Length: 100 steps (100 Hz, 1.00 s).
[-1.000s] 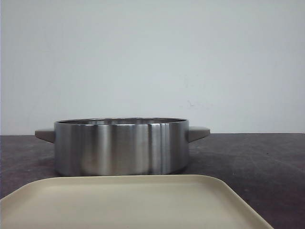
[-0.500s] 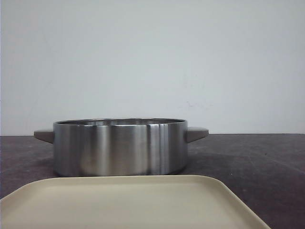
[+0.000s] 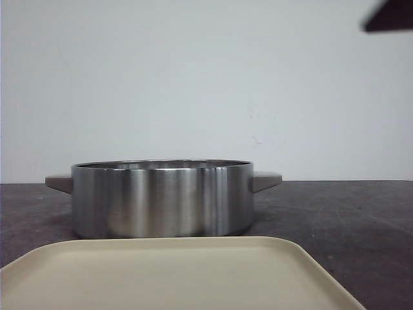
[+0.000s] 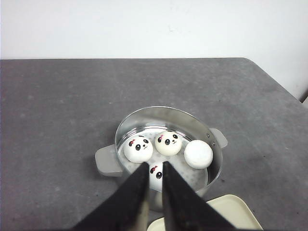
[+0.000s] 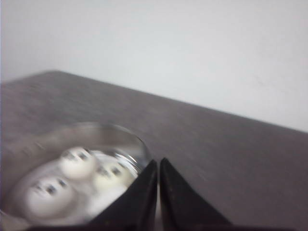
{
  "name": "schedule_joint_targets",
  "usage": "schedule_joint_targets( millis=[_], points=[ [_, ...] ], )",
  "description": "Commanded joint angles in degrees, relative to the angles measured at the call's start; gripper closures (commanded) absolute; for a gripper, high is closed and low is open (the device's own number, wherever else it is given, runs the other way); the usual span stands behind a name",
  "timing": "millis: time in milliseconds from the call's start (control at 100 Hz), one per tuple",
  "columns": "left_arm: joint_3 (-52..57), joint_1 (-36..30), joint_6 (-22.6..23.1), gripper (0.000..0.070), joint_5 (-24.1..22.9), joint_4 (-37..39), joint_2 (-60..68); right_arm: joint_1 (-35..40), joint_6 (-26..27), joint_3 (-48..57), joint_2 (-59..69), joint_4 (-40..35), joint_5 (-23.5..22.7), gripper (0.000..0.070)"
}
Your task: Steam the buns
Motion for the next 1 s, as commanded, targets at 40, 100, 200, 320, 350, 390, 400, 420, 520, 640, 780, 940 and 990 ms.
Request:
schedule_joint_targets(
  millis=[40,100,200,320,350,390,400,420,520,640,780,940,990],
  points=[
    [0.76,-0.42,-0.46,0.0700,-0.28,0.42,0.11,-6.84,-0.98,-4.68,-9.44,-0.66,-0.15,0.0693],
    [0.79,-0.42,-0.46,0.0700,-0.28,0.42,0.11,-10.36,-0.98,-6.88,-13.51,-1.73,-0.13,0.0693],
    [0.79,-0.39,-0.46,0.0700,-0.28,0.42,0.11,-15.15,-0.96,-9.49,-17.29,-4.44,-0.04,0.0693],
    [0.79,-0.42,-0.46,0.0700,-0.28,0.42,0.11,-19.41,-0.94,-12.07,-19.34,-7.30,-0.07,0.0693],
    [0.79,-0.39,-0.46,0.0700,-0.28,0.42,0.11,-20.11,-0.94,-12.63,-19.80,-7.93,-0.11,0.0693],
    [0.79,-0.39,-0.46,0.0700,-0.28,0.42,0.11,-20.74,-0.90,-13.44,-20.50,-8.37,-0.11,0.0693],
    [0.79,-0.39,-0.46,0.0700,-0.28,0.42,0.11,-20.83,-0.90,-13.66,-20.68,-8.39,-0.13,0.0693],
    [0.79,-0.42,-0.46,0.0700,-0.28,0.42,0.11,-20.98,-0.87,-14.16,-21.09,-8.31,-0.13,0.0693],
    [0.79,-0.42,-0.46,0.0700,-0.28,0.42,0.11,-21.16,-0.77,-15.58,-23.54,-10.19,-0.13,0.0693],
    [0.79,-0.39,-0.46,0.0700,-0.28,0.39,0.11,-21.18,-0.83,-15.58,-23.67,-14.01,-0.02,0.0693],
    [0.79,-0.39,-0.46,0.0700,-0.28,0.42,0.11,-21.18,-1.27,-15.58,-23.67,-16.70,-0.15,0.0693],
    [0.79,-0.39,-0.46,0.0700,-0.28,0.42,0.11,-21.16,-1.31,-15.58,-23.67,-16.63,-0.24,0.0693],
    [0.79,-0.39,-0.46,0.0700,-0.28,0.42,0.11,-21.16,-1.25,-15.58,-23.67,-16.50,-0.20,0.0693]
  ],
)
